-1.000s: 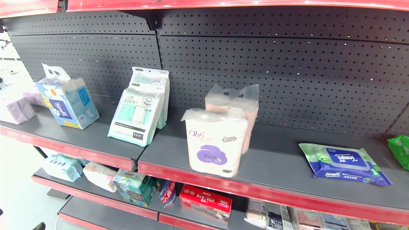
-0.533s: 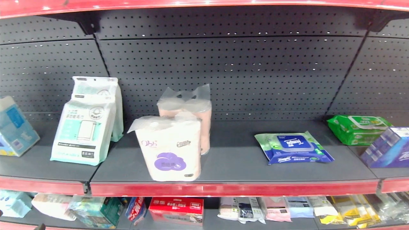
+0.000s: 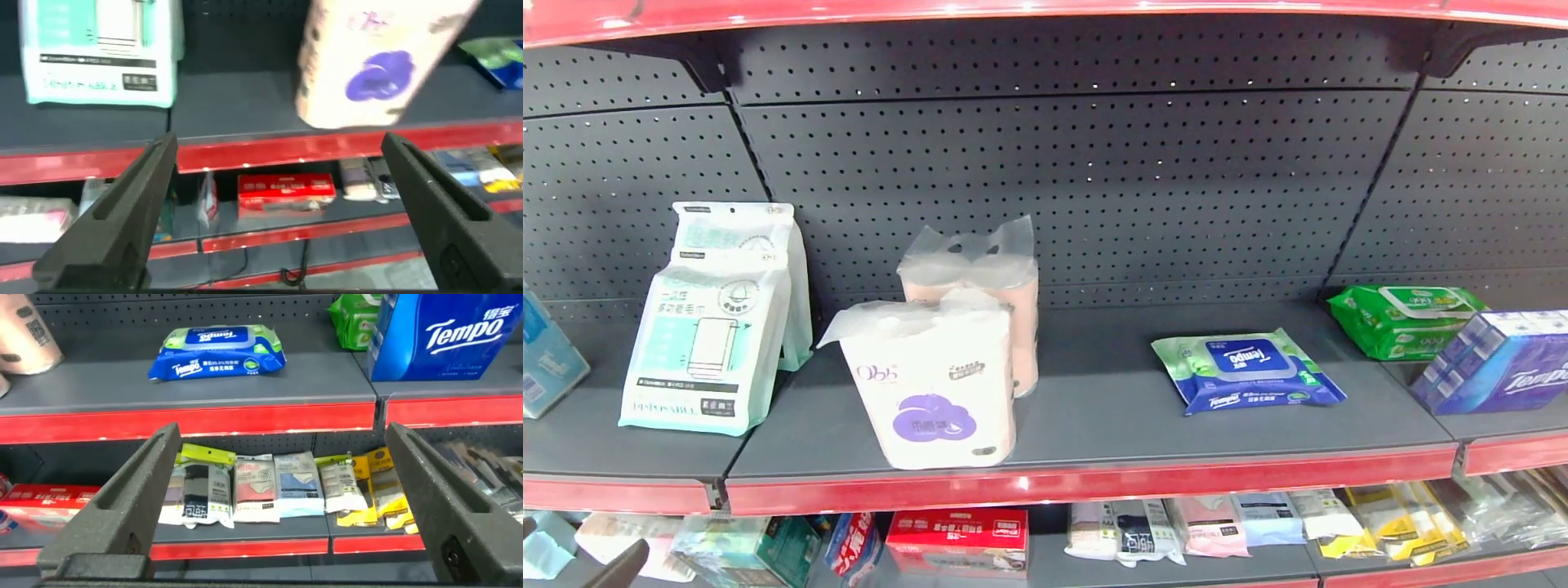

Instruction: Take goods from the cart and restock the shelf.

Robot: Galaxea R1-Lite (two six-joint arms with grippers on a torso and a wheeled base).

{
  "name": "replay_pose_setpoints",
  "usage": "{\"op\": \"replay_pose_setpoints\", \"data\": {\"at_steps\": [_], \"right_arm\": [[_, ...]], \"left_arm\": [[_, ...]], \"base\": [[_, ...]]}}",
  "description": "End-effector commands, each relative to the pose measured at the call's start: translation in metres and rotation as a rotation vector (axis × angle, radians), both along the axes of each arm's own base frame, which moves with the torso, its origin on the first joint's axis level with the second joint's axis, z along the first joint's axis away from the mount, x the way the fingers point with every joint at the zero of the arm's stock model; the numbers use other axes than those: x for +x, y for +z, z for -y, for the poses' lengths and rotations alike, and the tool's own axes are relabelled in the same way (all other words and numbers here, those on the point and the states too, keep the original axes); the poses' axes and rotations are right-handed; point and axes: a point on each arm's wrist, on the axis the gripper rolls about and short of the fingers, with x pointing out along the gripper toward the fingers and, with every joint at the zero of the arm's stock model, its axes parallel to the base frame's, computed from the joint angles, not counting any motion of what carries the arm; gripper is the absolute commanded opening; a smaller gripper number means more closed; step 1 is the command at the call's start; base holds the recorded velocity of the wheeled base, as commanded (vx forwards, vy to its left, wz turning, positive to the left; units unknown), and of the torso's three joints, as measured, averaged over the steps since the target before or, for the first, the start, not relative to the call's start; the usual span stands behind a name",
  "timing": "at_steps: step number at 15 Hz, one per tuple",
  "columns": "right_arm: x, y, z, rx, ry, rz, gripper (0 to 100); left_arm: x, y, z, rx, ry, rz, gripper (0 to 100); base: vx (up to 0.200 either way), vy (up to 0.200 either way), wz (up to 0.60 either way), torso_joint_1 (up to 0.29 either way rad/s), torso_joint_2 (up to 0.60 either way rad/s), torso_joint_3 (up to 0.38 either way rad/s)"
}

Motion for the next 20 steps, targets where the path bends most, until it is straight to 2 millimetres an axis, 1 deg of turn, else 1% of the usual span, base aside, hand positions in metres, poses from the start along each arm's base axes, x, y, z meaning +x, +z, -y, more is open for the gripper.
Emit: {"op": "replay_pose_setpoints", "data": {"at_steps": [1,2,3,5,6,9,10,12,13,15,18,20], "right_arm": [[0.000,0.000,0.000,0.002,0.000,0.001,100],[0.000,0.000,0.000,0.000,0.000,0.001,100],[0.000,0.000,0.000,0.002,0.000,0.001,100],[0.000,0.000,0.000,0.000,0.000,0.001,100],[0.000,0.000,0.000,0.000,0.000,0.001,100],[0.000,0.000,0.000,0.000,0.000,0.001,100],[0.000,0.000,0.000,0.002,0.000,0.001,100],[0.000,0.000,0.000,0.000,0.000,0.001,100],[0.000,0.000,0.000,0.002,0.000,-0.001,100],[0.000,0.000,0.000,0.000,0.000,-0.001,100],[0.000,0.000,0.000,0.000,0.000,-0.001,100],[0.000,0.000,0.000,0.000,0.000,0.001,100]], "left_arm": [[0.036,0.002,-0.001,0.014,0.079,-0.117,100],[0.055,0.002,-0.004,0.017,0.126,-0.154,100],[0.068,0.002,-0.006,0.016,0.150,-0.171,100],[0.093,-0.008,-0.016,0.009,0.212,-0.261,100],[0.099,-0.011,-0.017,0.004,0.208,-0.289,100],[0.103,-0.020,-0.017,-0.013,0.170,-0.348,100],[0.111,-0.027,-0.017,-0.015,0.165,-0.403,100],[0.126,-0.033,-0.018,-0.017,0.154,-0.449,100],[0.134,-0.035,-0.018,-0.022,0.132,-0.446,100],[0.145,-0.041,-0.019,-0.029,0.116,-0.454,100],[0.170,-0.050,-0.020,-0.049,0.055,-0.427,100],[0.180,-0.054,-0.020,-0.051,0.046,-0.411,100]], "base": [[0.000,0.000,0.00,0.000,0.00,0.000],[0.000,0.000,0.00,0.000,0.00,0.000],[0.000,0.000,0.00,0.000,0.00,0.000],[0.000,0.000,0.00,0.000,0.00,0.000],[0.000,0.000,0.00,0.000,0.00,0.000],[0.000,0.000,0.00,0.000,0.00,0.000],[0.000,0.000,0.00,0.000,0.00,0.000],[0.000,0.000,0.00,0.000,0.00,0.000],[0.000,0.000,0.00,0.000,0.00,0.000],[0.000,0.000,0.00,0.000,0.00,0.000],[0.000,0.000,0.00,0.000,0.00,0.000],[0.000,0.000,0.00,0.000,0.00,0.000]]}}
